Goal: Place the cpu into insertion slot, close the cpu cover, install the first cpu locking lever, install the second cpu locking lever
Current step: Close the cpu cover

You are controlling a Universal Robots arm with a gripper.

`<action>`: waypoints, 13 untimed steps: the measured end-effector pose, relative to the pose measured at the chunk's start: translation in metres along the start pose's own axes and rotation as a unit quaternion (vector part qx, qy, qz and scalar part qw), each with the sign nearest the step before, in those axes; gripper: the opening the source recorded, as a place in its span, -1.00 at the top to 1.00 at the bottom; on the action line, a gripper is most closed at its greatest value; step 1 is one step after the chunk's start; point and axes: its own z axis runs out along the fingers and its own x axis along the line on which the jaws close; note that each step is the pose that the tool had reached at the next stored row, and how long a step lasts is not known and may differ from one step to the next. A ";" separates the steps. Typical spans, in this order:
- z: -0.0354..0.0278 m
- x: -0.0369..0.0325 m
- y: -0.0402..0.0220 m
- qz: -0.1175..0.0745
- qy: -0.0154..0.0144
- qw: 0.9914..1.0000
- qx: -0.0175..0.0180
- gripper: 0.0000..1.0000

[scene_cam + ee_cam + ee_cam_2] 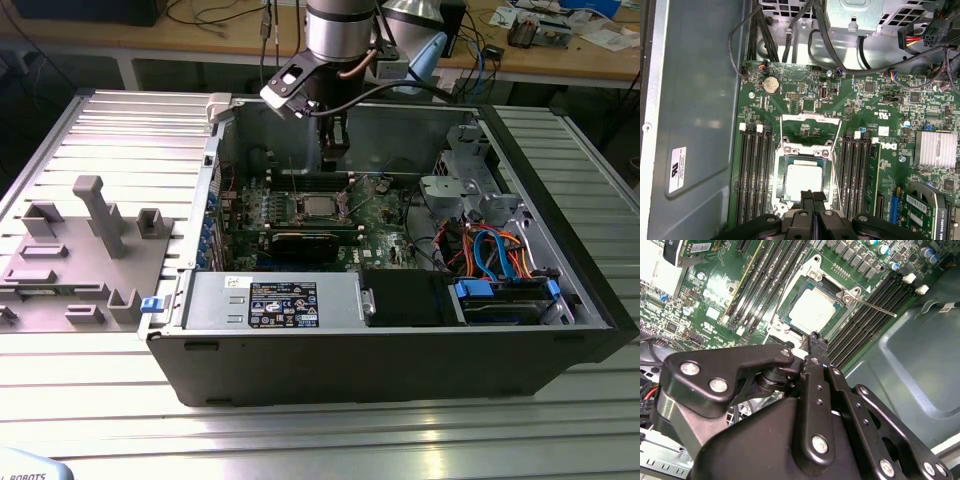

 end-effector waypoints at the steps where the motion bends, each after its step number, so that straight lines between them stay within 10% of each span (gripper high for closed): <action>1: 0.0000 -0.0001 0.0008 0.000 0.000 1.000 0.000 0.79; 8: 0.0007 -0.0021 0.0244 0.000 0.000 1.000 0.004 0.79; 13: 0.0064 -0.0050 0.0593 0.000 0.001 1.000 0.013 0.79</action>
